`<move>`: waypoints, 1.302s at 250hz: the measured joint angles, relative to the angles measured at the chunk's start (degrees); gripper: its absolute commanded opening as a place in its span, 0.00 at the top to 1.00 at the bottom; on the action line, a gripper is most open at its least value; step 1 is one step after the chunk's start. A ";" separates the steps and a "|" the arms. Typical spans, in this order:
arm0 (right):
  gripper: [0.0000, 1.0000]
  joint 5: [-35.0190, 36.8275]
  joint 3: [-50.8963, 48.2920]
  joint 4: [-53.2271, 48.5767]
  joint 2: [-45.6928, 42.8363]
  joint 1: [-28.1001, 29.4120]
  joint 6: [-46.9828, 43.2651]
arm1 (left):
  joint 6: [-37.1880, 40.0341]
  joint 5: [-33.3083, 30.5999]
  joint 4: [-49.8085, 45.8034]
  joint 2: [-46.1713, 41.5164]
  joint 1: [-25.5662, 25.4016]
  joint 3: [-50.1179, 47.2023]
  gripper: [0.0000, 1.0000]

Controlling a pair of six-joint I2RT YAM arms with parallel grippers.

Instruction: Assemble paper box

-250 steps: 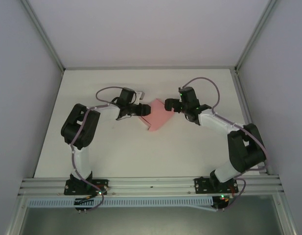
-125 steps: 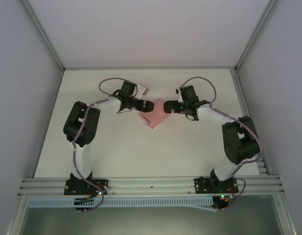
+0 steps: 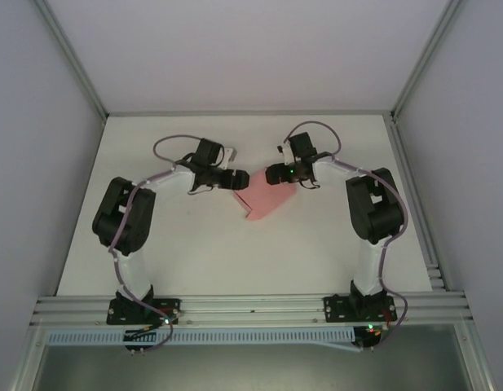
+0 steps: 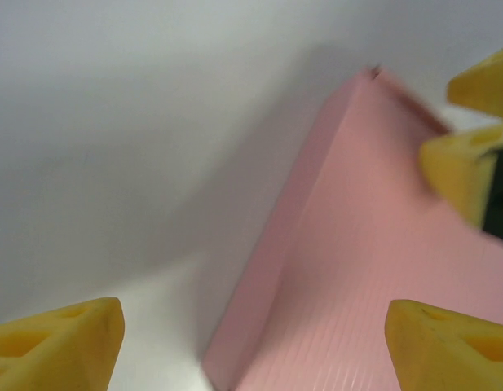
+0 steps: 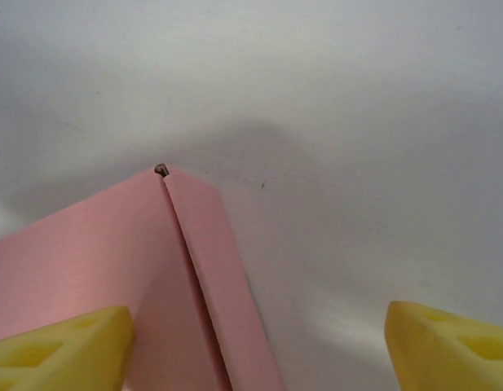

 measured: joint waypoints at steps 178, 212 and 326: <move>0.50 9.31 -13.68 9.40 -8.85 5.73 18.71 | -23.63 6.03 16.17 -5.51 -4.63 -16.26 0.23; 0.49 10.93 -15.74 10.14 -10.40 6.21 21.22 | -24.55 6.21 16.11 -5.51 -5.16 -16.79 0.26; 0.31 13.75 -25.35 12.50 -18.67 8.24 24.39 | -25.81 7.69 19.63 -2.89 -3.93 -17.05 0.71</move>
